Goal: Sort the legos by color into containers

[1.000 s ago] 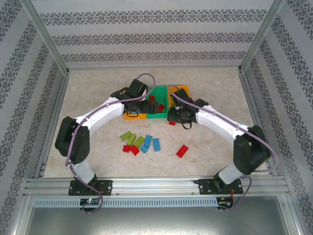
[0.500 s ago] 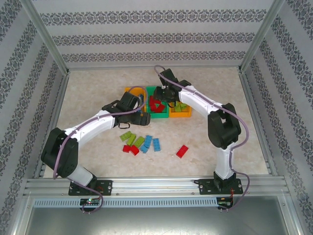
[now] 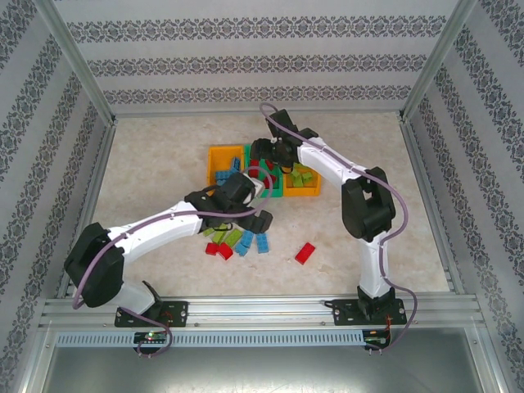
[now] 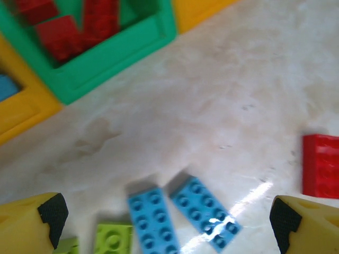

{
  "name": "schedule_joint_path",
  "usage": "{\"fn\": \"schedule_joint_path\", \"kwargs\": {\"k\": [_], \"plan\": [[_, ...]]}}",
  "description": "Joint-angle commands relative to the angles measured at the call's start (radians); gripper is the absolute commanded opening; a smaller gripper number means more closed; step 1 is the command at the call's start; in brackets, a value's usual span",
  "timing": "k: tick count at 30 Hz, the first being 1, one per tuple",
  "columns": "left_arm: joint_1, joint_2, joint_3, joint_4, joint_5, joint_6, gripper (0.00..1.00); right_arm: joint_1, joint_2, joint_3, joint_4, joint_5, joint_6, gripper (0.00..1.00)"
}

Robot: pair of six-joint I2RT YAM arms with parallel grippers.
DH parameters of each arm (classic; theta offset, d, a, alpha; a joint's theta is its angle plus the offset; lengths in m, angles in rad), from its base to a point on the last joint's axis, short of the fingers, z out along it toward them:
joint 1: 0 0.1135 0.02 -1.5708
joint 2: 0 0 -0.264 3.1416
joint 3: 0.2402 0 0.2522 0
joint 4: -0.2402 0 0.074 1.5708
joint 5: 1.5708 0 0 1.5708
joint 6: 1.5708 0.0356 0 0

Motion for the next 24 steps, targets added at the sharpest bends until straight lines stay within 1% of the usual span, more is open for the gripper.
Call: {"fn": "schedule_joint_path", "kwargs": {"k": [1,4,5,8,14,18,24], "plan": [[-0.077,0.055,0.06,0.007,0.03,0.04,1.0,0.002,-0.145,-0.083,0.045,0.005,0.012,0.85],[-0.156,0.125,0.101,0.002,0.047,0.062,0.99,-0.011,-0.255,-0.189,0.043,0.064,-0.021,0.9],[-0.185,0.153,0.117,-0.005,0.042,0.074,0.99,-0.02,-0.296,-0.233,0.037,0.088,-0.033,0.92],[-0.233,0.22,0.161,-0.03,0.014,0.083,0.99,-0.062,-0.417,-0.361,0.023,0.143,-0.047,0.98],[-0.252,0.33,0.26,-0.088,0.045,0.049,0.98,-0.191,-0.678,-0.635,0.038,0.194,-0.036,0.98],[-0.272,0.4,0.319,-0.125,0.033,0.013,0.98,-0.276,-0.805,-0.745,0.014,0.21,-0.031,0.98],[-0.285,0.467,0.393,-0.173,0.012,-0.031,0.97,-0.355,-0.916,-0.841,-0.012,0.222,-0.027,0.98]]}}
